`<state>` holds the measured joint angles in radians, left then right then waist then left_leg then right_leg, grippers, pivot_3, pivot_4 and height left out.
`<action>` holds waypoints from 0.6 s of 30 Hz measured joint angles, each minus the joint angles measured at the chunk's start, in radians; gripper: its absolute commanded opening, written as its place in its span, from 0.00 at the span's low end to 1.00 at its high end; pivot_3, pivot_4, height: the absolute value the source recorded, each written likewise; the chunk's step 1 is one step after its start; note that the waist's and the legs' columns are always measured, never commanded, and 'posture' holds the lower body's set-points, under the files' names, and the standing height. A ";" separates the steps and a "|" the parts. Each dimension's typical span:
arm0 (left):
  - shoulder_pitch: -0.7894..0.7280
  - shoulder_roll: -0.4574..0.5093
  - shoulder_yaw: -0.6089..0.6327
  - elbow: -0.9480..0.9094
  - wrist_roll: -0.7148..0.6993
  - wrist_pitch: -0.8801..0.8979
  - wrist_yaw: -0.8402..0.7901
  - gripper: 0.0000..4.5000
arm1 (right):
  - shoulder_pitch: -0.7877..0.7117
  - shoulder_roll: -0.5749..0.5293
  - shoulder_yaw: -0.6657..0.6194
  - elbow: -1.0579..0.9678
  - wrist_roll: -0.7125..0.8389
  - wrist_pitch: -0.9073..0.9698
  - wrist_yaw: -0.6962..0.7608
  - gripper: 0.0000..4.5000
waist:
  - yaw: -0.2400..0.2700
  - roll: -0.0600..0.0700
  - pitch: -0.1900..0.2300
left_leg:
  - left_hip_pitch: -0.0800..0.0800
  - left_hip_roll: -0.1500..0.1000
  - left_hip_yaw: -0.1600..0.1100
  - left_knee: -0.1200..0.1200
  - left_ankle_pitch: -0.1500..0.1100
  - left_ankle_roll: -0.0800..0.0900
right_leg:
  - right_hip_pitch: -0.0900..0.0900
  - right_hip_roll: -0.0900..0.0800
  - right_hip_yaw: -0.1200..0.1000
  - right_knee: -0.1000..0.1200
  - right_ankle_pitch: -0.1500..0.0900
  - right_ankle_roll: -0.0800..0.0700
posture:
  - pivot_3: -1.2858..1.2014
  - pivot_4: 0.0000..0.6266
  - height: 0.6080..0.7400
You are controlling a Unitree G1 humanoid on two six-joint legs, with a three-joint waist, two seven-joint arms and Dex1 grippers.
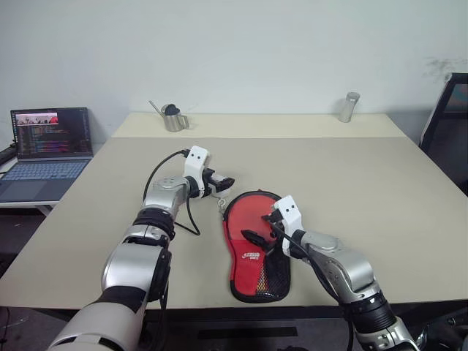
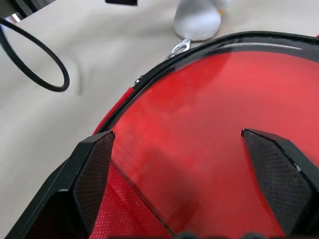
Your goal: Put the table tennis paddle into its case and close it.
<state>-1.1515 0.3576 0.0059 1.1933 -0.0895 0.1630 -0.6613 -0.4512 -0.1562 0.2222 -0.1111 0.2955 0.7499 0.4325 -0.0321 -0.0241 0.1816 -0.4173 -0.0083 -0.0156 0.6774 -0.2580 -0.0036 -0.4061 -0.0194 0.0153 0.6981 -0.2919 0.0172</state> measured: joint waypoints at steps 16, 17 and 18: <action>-0.022 -0.046 0.034 0.111 0.047 0.034 0.048 0.79 | 0.000 0.022 -0.002 0.000 -0.010 0.000 -0.021 1.00 | 0.001 0.000 0.000 | 0.000 0.000 0.000 0.000 0.000 0.000 | 0.000 0.000 0.000 0.000 0.000 0.000 | 0.52 0.24 1.00; -0.019 -0.045 0.037 0.111 0.047 0.037 0.040 0.71 | 0.000 0.022 -0.002 0.000 -0.010 0.000 -0.021 1.00 | 0.001 0.000 0.000 | 0.000 0.000 0.000 0.000 0.000 0.000 | 0.000 0.000 0.000 0.000 0.000 0.000 | 0.52 0.24 1.00; -0.016 -0.044 0.040 0.110 0.049 0.042 0.035 0.63 | 0.000 0.022 -0.002 0.000 -0.011 0.000 -0.022 1.00 | 0.001 0.000 0.000 | 0.000 0.000 0.000 0.000 0.000 0.000 | 0.000 0.000 0.000 0.000 0.000 0.000 | 0.52 0.24 1.00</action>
<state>-1.1676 0.3138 0.0457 1.3037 -0.0408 0.2046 -0.6259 -0.4509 -0.1341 0.2202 -0.1112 0.2848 0.7498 0.4110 -0.0308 -0.0242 0.1816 -0.4174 -0.0087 -0.0157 0.6776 -0.2580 -0.0037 -0.4062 -0.0196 0.0153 0.6983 -0.2919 0.0172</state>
